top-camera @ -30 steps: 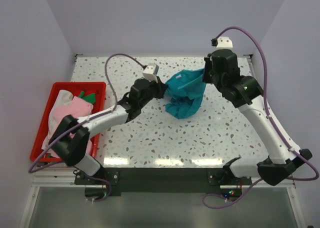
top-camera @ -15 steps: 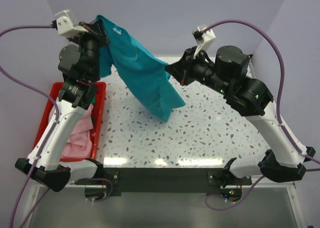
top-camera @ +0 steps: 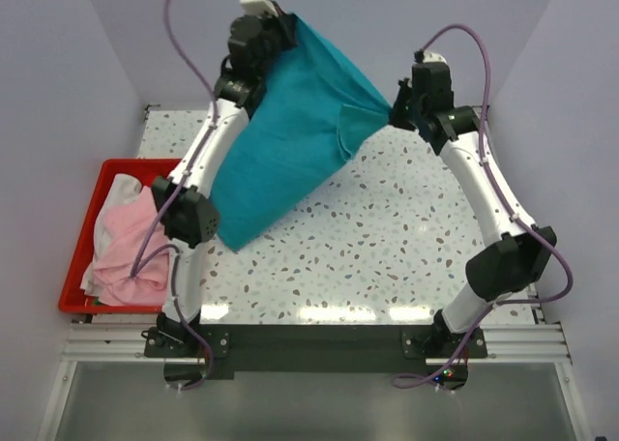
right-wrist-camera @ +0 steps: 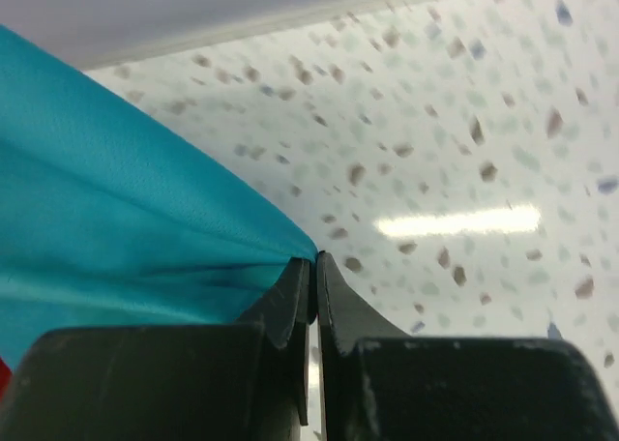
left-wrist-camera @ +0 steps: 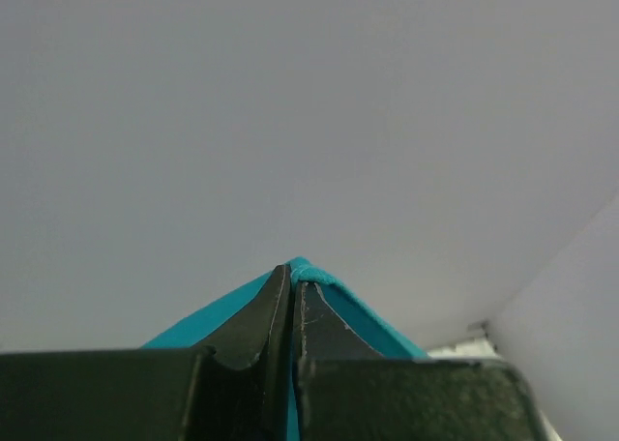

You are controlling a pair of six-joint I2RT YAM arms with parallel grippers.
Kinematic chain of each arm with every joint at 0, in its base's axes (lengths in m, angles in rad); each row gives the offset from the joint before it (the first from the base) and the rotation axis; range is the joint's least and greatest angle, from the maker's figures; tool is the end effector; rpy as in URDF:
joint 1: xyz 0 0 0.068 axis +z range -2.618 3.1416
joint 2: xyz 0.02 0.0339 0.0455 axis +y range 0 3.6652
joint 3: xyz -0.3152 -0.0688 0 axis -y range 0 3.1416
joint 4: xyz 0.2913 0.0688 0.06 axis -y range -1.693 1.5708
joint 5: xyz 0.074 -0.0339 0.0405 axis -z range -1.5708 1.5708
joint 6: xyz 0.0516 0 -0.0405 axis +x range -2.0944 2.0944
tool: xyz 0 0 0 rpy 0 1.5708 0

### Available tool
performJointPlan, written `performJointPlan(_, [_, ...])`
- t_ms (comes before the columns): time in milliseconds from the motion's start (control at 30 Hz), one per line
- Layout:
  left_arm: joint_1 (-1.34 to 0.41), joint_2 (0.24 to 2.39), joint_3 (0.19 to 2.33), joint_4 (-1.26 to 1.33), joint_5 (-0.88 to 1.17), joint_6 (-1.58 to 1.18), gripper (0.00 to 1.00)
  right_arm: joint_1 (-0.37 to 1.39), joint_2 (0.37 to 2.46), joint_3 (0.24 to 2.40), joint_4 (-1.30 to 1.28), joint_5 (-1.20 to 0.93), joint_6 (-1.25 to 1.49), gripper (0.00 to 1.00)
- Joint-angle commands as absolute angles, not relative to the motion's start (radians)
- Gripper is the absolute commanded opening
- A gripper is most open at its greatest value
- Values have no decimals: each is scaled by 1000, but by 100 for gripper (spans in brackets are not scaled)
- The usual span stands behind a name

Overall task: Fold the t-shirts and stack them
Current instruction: Flatten the tshirt out

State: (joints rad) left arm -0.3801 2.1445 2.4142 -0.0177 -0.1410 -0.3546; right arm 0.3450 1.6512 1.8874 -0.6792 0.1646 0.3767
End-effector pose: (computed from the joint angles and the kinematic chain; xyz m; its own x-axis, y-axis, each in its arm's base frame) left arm 0.5385 -0.2073 0.5449 0.1335 -0.4235 -0.8960 0.3064 0.8774 -0.3691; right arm 0.4050 0.1366 0.5006 -0.4466 0.2251 -0.8660 -0.0323 0.9631 0.2670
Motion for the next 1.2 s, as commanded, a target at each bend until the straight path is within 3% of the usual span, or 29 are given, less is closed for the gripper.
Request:
performJointPlan(0, [-422,2265,2396,35,55,-408,0,225,1608,1612,-611,141,497,0])
performJointPlan(67, [-446,2338,2395,54,106,-443,30,177,1612,1510,-551,100,540,0])
performJointPlan(100, [-449,2353,2395,51,120,-462,48,135,1618,1468,-536,89,549,0])
performJointPlan(133, [-456,2358,2372,42,130,-481,74,115,1635,1400,-513,77,555,0])
performJointPlan(267, [-475,2186,2105,84,95,-547,86,31,1632,1270,-453,8,601,1])
performJointPlan(300, [-480,2134,2035,92,75,-563,87,15,1628,1260,-449,11,604,6])
performJointPlan(333, [-488,2027,1903,68,4,-612,86,9,1623,1247,-456,12,604,28])
performJointPlan(367, [-492,1972,1837,42,-49,-642,85,8,1606,1246,-465,20,601,36])
performJointPlan(467, [-506,1751,1553,-56,-207,-745,81,6,1536,1224,-483,32,591,58])
performJointPlan(567, [-526,1550,1297,-149,-345,-819,73,21,1468,1164,-498,64,568,72])
performJointPlan(733, [-485,1414,1060,-258,-448,-905,67,142,1359,1086,-511,228,532,72])
performJointPlan(900, [-439,1587,1141,-325,-462,-890,57,248,1445,1097,-502,258,531,68])
performJointPlan(1167, [-394,1841,1322,-419,-546,-911,52,262,1646,1134,-443,221,486,66])
